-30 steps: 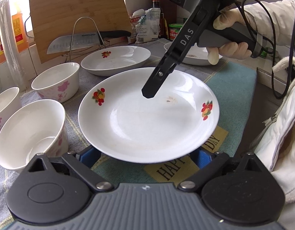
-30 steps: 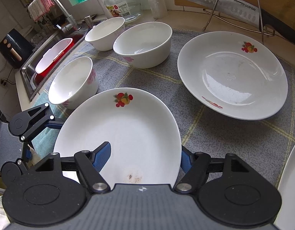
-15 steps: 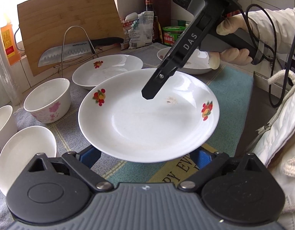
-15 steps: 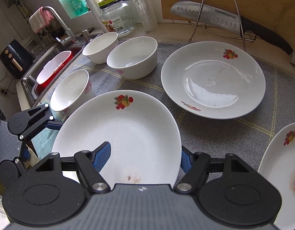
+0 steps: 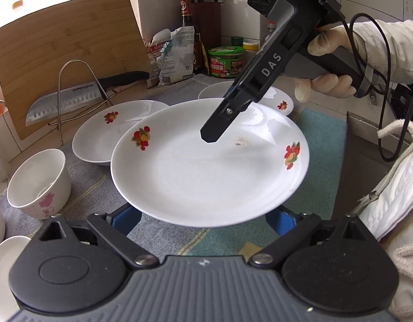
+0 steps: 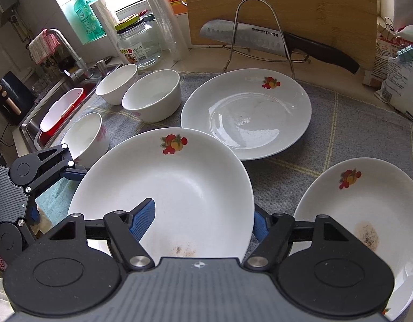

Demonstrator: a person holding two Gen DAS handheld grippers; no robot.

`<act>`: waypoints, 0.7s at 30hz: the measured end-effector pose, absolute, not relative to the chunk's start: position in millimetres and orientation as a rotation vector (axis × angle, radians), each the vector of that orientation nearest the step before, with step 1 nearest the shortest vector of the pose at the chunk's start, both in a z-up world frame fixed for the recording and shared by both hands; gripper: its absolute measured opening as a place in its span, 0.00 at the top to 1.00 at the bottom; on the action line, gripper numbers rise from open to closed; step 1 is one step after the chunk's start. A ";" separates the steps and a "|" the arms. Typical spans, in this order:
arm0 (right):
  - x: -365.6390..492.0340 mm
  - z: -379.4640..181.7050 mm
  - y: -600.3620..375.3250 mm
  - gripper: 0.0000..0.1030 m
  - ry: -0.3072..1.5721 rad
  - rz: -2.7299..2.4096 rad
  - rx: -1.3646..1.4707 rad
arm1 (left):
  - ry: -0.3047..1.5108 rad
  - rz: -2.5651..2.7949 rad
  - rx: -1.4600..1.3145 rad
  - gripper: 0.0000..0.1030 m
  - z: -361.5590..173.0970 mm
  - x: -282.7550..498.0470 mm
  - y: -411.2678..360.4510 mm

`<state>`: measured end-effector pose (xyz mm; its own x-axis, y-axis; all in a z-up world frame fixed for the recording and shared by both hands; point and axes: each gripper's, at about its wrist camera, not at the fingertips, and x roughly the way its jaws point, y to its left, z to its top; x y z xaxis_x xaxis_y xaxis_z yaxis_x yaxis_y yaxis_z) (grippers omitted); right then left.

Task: Organize plates and bowls
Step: 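Lower the held plate onto the stained plate with the right tool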

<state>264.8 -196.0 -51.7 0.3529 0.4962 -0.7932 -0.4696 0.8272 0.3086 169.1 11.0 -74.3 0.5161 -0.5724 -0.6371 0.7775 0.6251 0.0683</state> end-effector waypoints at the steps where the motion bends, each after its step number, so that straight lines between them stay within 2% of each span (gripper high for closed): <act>1: 263.9 -51.3 -201.0 0.24 1.034 0.617 0.034 | 0.611 -0.841 0.375 0.05 -73.3 170.9 7.3; 21: 249.1 -46.1 -297.5 0.24 0.991 0.437 0.100 | 0.562 -0.998 0.439 0.05 -69.7 203.5 -79.4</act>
<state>249.1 -297.5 -46.1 0.4688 0.4007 -0.7872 -0.3107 0.9091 0.2777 203.5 -79.4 -69.7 0.4221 -0.6572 -0.6244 0.8745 0.4767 0.0894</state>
